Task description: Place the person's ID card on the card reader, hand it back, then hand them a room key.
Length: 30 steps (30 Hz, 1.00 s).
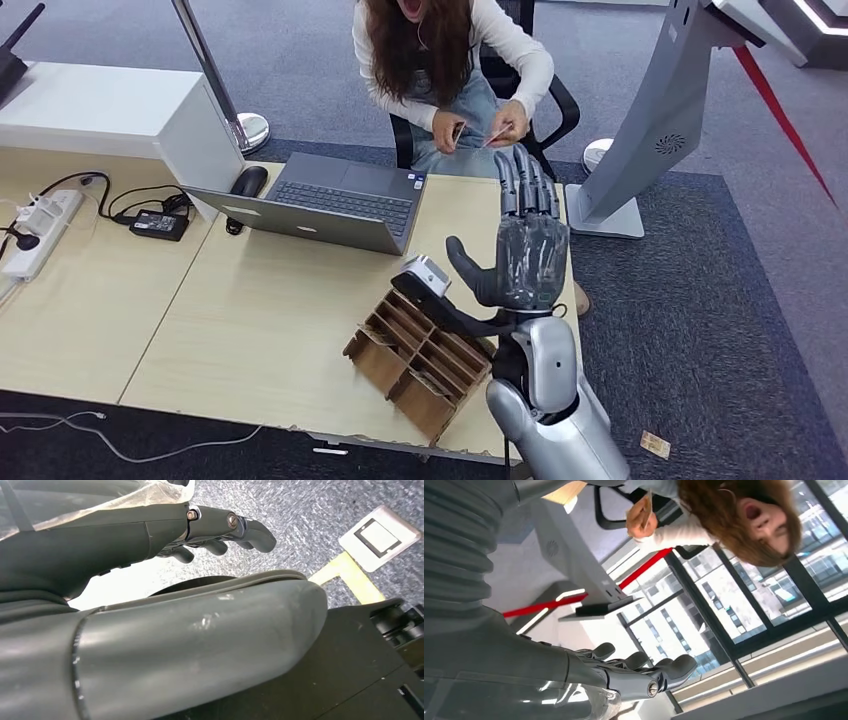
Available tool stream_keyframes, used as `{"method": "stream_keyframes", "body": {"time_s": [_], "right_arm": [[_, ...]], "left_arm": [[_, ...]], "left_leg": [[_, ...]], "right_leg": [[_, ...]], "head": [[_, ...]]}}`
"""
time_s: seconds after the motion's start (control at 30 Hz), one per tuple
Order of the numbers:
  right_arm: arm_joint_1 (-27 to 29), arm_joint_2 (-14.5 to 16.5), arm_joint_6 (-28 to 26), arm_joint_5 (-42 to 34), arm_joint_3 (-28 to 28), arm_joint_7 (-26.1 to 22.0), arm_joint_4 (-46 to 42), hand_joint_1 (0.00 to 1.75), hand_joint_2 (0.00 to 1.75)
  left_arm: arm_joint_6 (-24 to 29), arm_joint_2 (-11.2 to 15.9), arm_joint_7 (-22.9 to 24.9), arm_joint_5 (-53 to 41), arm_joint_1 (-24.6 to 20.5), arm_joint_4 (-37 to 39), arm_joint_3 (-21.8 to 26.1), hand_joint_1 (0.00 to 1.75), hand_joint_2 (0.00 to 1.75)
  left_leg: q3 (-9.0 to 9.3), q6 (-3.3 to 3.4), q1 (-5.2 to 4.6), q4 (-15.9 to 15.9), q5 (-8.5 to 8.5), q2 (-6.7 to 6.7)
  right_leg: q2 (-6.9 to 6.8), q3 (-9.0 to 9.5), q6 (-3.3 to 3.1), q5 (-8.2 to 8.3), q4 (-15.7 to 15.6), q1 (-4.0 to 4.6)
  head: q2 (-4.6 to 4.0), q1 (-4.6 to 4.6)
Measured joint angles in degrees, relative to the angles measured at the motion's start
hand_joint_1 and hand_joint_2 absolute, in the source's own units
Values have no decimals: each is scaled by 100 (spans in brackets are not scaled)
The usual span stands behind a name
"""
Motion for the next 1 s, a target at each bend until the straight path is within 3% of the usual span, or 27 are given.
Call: {"method": "stream_keyframes", "body": {"time_s": [0.23,0.4,0.57,0.77,1.0], "right_arm": [[1129,-272,-682,-958,-104,-381,-1305,0,175],[2041,-444,-942,-2306,-656,-1101,-1908,0,175],[2709,-486,-1077,-3074,-1292,-1664,-2194,0,175],[3154,-391,-1091,-3491,-1907,-2095,-2239,0,175],[3294,-238,-1053,-3578,-2276,-2273,-2182,0,175]], "left_arm": [[-201,-1,-125,34,5,-10,10,0,0],[-324,1,-121,57,-3,-13,-56,0,0],[-354,1,-68,150,-9,-18,-129,0,0],[-250,1,-11,306,-6,-54,-201,0,0],[-130,3,8,361,-7,-61,-242,0,0]], "left_leg": [[0,2,-2,1,-3,-1],[0,2,-4,0,-3,-1],[2,2,-3,0,-3,-1],[2,2,-2,-1,-3,0],[2,1,-2,-1,-3,3]], "right_leg": [[-1,-2,1,-1,-5,-2],[1,-3,1,-1,-6,-3],[1,0,1,-1,-6,-3],[1,0,1,-1,-6,-2],[1,0,1,-1,-6,-1]], "head": [[0,0],[0,1],[0,1],[0,2],[0,2]]}}
